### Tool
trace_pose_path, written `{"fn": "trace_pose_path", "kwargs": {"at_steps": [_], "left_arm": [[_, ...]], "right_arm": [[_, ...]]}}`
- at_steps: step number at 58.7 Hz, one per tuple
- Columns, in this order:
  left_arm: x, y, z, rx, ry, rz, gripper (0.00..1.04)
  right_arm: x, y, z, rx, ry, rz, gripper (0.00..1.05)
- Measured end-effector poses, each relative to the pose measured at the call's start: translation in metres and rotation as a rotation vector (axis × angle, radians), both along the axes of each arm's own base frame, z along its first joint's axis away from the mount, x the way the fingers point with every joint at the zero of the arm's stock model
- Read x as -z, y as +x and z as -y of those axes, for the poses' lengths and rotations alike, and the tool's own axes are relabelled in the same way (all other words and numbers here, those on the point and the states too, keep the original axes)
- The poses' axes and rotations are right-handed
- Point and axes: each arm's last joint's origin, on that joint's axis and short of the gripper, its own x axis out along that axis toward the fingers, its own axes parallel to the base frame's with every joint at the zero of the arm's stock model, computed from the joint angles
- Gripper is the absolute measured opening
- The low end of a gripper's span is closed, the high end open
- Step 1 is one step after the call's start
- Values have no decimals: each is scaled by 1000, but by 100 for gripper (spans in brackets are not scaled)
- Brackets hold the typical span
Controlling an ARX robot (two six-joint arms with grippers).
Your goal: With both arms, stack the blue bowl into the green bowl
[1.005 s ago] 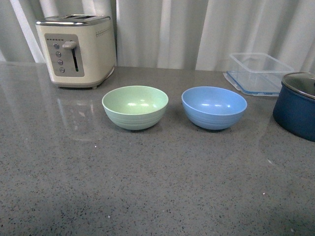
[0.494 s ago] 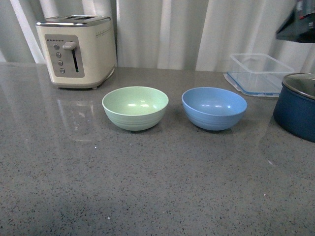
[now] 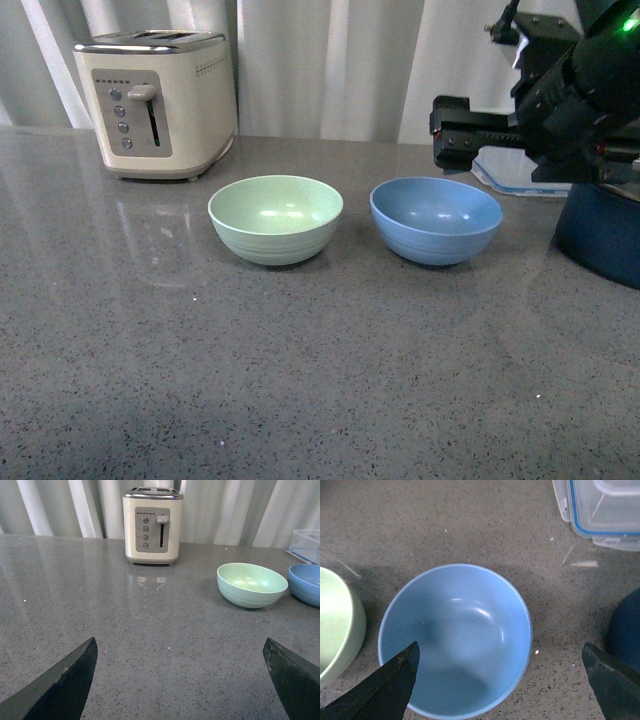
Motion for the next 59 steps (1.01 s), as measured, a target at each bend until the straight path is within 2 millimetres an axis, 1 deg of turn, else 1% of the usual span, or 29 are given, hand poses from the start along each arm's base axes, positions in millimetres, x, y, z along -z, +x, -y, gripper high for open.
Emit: {"fn": "trace_pose_path", "kwargs": {"at_steps": [11,23,25,35,36,43,46,48,54,57,59], "left_arm": [[0,0,0,0,0,0,98],[0,0,0,0,0,0,98],[0,0,0,0,0,0,98],[0,0,0,0,0,0,98],[0,0,0,0,0,0,98],[0,0,0,0,0,0,98],[0,0,0,0,0,0,98],[0,0,0,0,0,0,98],[0,0,0,0,0,0,98],[0,0,0,0,0,0,98],[0,0,0,0,0,0,98]], "right_arm": [[27,20,2,93,22,-68,95],[39,25,4,129,43,-102,95],[41,26,4,135,45,-107,92],[47,28,6,158,40,-126,57],[48,28,6,161,39,-129,51],[49,28,7,163,37,-135,36],[49,28,8,165,37,-135,27],[49,29,8,168,36,-135,23],[49,29,10,173,32,-133,7],[47,29,11,172,38,-128,2],[44,28,11,171,40,-123,2]]}}
